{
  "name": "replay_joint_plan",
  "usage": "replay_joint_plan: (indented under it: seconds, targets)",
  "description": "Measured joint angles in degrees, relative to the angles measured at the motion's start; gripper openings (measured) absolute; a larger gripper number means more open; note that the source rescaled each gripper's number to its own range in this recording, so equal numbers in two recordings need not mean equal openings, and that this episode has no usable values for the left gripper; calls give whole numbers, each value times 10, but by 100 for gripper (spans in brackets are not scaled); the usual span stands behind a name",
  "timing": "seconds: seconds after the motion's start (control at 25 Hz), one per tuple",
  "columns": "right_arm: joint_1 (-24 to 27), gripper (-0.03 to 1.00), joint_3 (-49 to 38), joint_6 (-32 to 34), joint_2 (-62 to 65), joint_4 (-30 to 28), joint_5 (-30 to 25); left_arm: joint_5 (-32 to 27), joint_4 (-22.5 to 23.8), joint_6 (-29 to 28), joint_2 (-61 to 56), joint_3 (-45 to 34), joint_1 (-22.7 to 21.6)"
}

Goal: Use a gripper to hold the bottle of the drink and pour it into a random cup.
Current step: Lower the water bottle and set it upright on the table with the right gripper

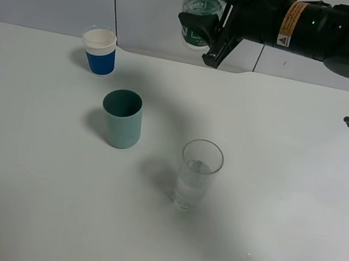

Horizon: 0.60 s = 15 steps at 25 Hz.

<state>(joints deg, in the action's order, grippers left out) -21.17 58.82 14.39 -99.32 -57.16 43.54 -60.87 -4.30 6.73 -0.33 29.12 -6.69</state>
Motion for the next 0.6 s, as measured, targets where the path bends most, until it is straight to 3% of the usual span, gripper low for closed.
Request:
replay_joint_plan:
  seconds: [0.24, 0.4, 0.6]
  targets:
    - [26, 3, 0, 208, 0, 19, -51, 0, 0, 0, 0, 0, 0]
    - [46, 3, 0, 332, 0, 6, -149, 0, 0, 0, 0, 0, 0]
    - [63, 3, 0, 420, -2, -47, -268, 0, 0, 0, 0, 0, 0]
